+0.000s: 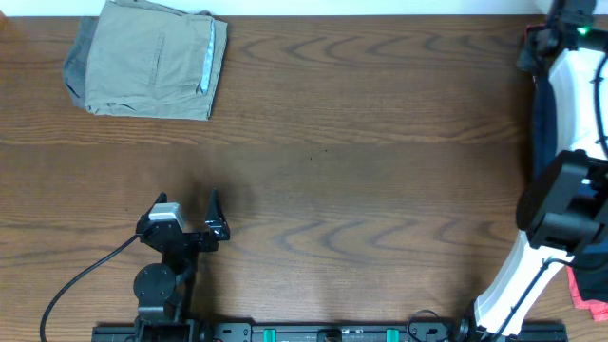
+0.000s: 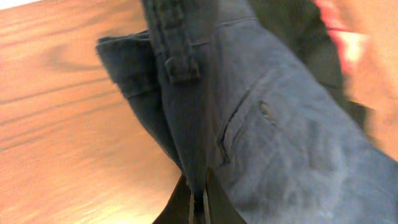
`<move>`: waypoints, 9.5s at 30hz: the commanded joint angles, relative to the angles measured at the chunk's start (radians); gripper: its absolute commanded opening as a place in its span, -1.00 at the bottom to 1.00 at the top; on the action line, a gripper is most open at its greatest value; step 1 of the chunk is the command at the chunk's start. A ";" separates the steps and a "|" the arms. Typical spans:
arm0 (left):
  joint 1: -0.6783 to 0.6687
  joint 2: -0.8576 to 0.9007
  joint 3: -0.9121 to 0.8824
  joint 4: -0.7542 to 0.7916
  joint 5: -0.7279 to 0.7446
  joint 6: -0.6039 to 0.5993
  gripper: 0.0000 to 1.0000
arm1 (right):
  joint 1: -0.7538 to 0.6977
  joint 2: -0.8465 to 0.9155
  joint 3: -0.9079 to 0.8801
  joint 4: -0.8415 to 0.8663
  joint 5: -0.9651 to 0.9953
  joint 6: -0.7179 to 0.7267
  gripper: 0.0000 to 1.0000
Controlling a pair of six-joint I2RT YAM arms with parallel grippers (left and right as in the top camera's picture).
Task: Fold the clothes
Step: 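Drag the dark blue pants to the table center and lay them flat, then release the pants and retract the right gripper to the right side, then reach the left gripper to the pants' left edge and grasp it, then fold the grasped left edge rightward over the pants with the left gripper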
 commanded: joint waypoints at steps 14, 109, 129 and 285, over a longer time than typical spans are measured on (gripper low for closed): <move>-0.003 -0.006 -0.026 -0.017 0.010 0.014 0.96 | 0.540 -0.013 0.007 -0.069 -0.421 -0.097 -0.98; -0.003 -0.005 -0.025 -0.008 0.147 -0.151 0.95 | -0.256 -0.197 0.007 -0.633 -0.154 0.344 0.98; -0.003 0.397 0.509 -0.287 0.335 -0.089 0.96 | -0.256 -0.197 0.007 -0.633 -0.154 0.344 0.98; -0.674 1.724 1.527 -1.010 0.103 -0.287 -0.88 | -0.256 -0.197 0.007 -0.633 -0.154 0.344 0.98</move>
